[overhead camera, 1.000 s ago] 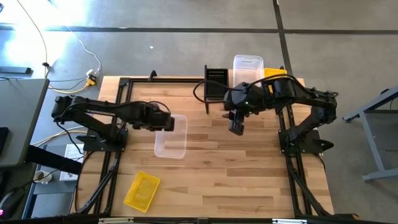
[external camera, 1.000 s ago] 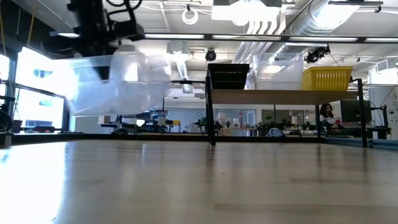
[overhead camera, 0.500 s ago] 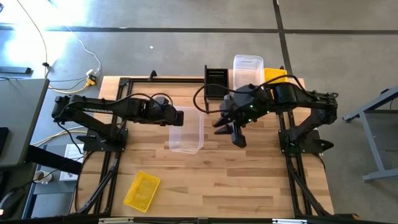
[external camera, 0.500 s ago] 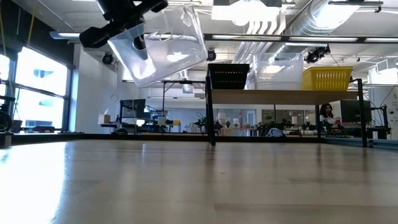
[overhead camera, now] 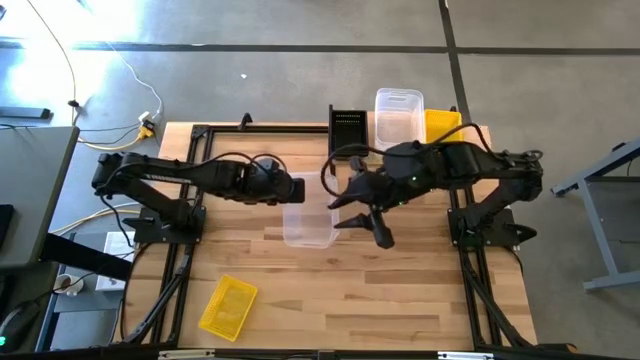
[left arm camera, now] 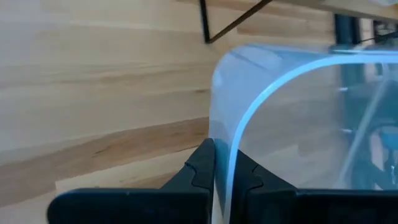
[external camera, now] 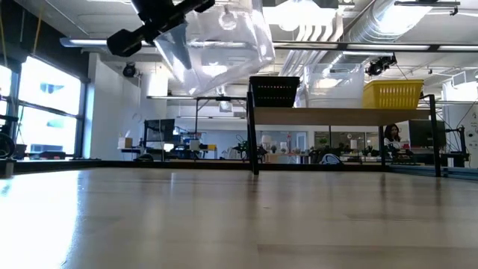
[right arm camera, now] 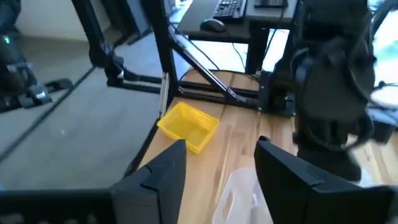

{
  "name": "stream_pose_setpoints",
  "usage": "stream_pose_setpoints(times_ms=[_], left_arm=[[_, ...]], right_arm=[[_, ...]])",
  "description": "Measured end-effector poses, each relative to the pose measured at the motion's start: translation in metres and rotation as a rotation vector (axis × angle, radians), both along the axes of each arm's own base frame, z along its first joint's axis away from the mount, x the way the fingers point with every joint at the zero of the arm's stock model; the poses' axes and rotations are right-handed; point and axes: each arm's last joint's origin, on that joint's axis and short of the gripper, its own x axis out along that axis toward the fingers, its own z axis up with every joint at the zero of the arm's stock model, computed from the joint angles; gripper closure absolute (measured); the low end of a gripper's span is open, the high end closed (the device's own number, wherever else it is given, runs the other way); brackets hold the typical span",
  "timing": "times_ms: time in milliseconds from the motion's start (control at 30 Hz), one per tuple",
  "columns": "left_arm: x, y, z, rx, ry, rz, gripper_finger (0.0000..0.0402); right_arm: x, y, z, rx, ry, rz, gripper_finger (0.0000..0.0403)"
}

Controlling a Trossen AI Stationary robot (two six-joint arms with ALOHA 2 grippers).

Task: Stack baskets on shelf by color
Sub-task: Stack the transparent bin on top of the stacked transparent bins on the shelf

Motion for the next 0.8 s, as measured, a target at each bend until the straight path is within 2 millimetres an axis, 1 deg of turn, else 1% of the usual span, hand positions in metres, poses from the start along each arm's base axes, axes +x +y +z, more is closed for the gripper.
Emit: stream_pose_setpoints(times_ms=[133, 400, 633, 800], left_arm=[[0.006, 0.000, -0.010, -0.034, 0.033, 0.021, 0.0401], [0.013, -0.001, -0.027, -0.100, 0.110, 0.022, 0.0401], [0.012, 0.001, -0.029, -0.111, 0.129, 0.023, 0.0401], [0.012, 0.003, -0.029, -0.120, 0.128, 0.023, 0.0401]], right_arm=[[0.014, 0.006, -0.013, -0.090, 0.021, 0.052, 0.0223], [0.042, 0.025, -0.056, -0.259, 0.174, 0.178, 0.0222], [0.070, 0.036, -0.099, -0.346, 0.309, 0.185, 0.0222], [0.086, 0.042, -0.123, -0.364, 0.376, 0.176, 0.0222]])
